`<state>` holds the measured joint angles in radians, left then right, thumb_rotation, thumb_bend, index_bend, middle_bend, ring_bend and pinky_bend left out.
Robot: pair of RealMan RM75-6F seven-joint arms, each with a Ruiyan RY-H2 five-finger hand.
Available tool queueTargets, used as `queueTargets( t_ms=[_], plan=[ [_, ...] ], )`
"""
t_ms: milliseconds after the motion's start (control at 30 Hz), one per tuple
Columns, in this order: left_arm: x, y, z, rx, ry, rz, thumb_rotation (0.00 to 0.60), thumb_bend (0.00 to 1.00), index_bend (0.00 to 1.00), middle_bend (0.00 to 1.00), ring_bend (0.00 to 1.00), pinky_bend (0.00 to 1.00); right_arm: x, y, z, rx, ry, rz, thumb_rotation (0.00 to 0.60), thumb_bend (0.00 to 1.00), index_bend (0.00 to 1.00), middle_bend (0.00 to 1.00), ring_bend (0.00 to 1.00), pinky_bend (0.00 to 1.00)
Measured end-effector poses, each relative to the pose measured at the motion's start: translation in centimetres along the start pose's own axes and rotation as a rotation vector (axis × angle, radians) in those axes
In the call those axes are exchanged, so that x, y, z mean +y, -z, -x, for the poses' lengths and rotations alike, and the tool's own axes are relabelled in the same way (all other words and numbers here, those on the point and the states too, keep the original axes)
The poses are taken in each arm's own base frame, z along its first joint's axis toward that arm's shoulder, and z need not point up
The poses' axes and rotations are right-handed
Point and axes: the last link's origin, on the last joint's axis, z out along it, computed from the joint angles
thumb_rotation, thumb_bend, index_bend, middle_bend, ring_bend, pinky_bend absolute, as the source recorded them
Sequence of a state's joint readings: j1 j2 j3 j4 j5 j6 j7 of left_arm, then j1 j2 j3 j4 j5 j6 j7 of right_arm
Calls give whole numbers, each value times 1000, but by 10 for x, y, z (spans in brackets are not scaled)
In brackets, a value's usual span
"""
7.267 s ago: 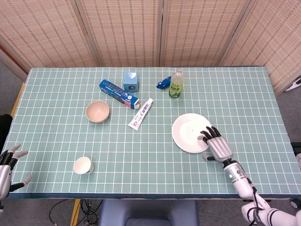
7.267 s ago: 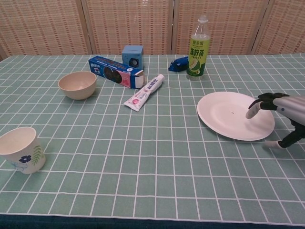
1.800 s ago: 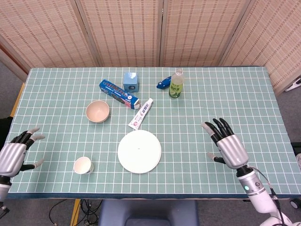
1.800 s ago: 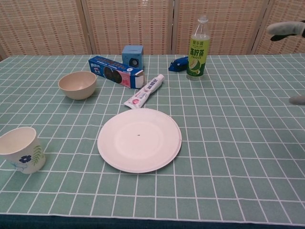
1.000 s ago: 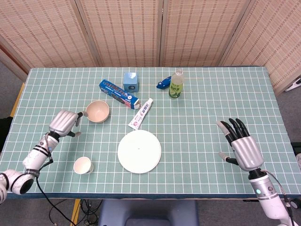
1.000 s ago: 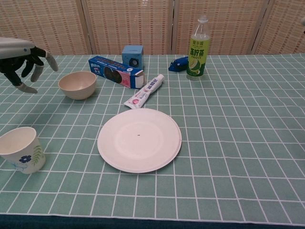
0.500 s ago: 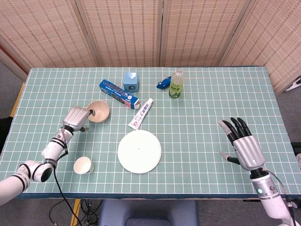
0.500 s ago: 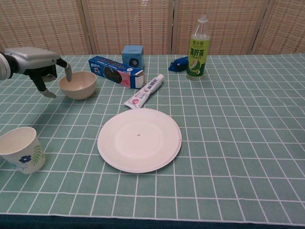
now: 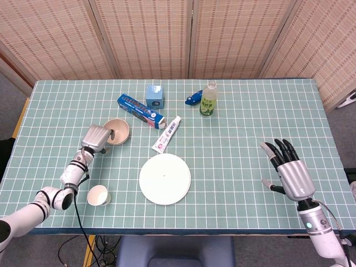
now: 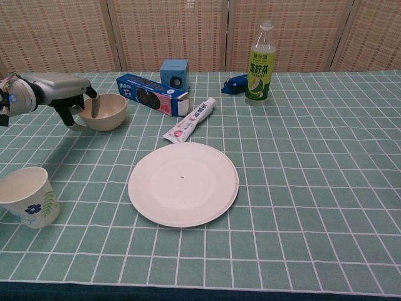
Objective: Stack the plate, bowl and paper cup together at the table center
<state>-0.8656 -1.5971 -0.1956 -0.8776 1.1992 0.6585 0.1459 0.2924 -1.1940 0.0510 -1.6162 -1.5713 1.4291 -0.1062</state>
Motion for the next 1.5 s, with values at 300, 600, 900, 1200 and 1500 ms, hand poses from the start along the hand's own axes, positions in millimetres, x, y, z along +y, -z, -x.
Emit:
queueTargets(
  t_ms=[300,600,900,1200,1500],
  plan=[
    [4,-6,2,4,6,4,600,342,521,911,856,877,2,0,0,0,-3,8,600,143,63,138,0,1],
    [11,-8,3,10,-6,31,600,393,609,923,861,882,4,-1,-1,4,-9,14,600,137,77,143,0,1],
    [12,-4,0,34,-15,63,600,424,640,929,865,882,4,-1,-2,9,-12,19,600,136,77,144,0,1],
    [19,22,-12,97,-44,209,600,425,640,929,865,882,3,-1,-2,9,-11,17,600,137,77,144,0,1],
    [53,67,-14,115,-69,430,600,425,651,929,864,882,1,-1,-2,8,-11,12,600,137,77,144,0,1]
  ],
)
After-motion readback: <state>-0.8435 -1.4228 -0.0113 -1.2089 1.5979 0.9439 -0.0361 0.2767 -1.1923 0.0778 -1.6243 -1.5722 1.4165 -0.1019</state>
